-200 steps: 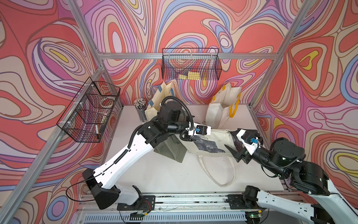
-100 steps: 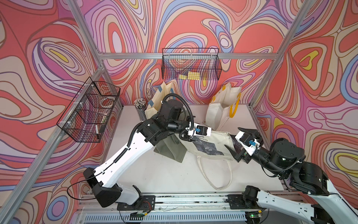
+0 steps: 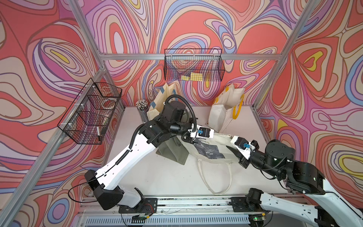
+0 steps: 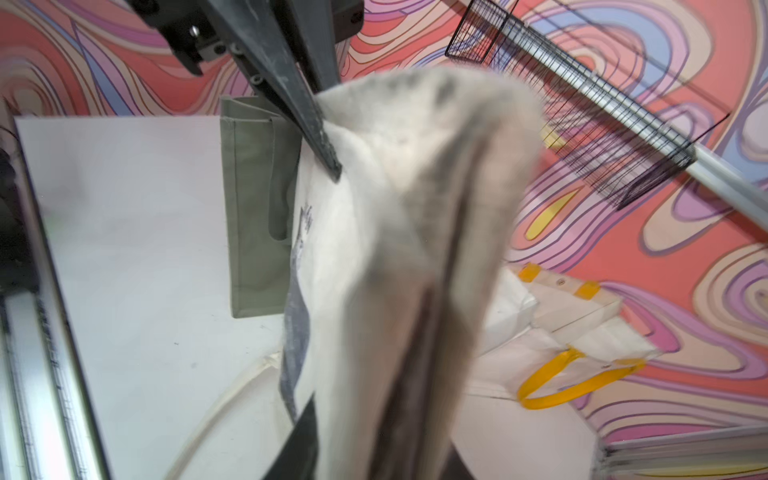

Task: Put away the canvas bag
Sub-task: Press the canvas bag.

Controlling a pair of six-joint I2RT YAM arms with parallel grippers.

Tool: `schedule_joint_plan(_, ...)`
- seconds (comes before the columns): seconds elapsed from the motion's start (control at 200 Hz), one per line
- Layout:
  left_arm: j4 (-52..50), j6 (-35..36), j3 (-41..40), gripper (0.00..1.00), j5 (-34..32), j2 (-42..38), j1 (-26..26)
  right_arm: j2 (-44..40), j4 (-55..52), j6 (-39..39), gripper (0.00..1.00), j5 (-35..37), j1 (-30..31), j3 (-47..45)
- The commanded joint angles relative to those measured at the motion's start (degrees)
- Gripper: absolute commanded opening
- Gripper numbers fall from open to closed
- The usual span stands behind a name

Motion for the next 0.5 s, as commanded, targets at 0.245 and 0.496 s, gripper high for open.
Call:
schedule_joint_plan(0.245,3.5,-3.2,4.6,0.47,1.2,3.0,-5.5,5.4,1.6,-2.2,0.00,-1.6,0.1,4.4)
schedule_joint_plan(0.496,5.5,-5.4,6.6,0.09,0.4,5.5,-7.0,6.4,4.2,-3.3,0.00,-0.9,0.1,5.4)
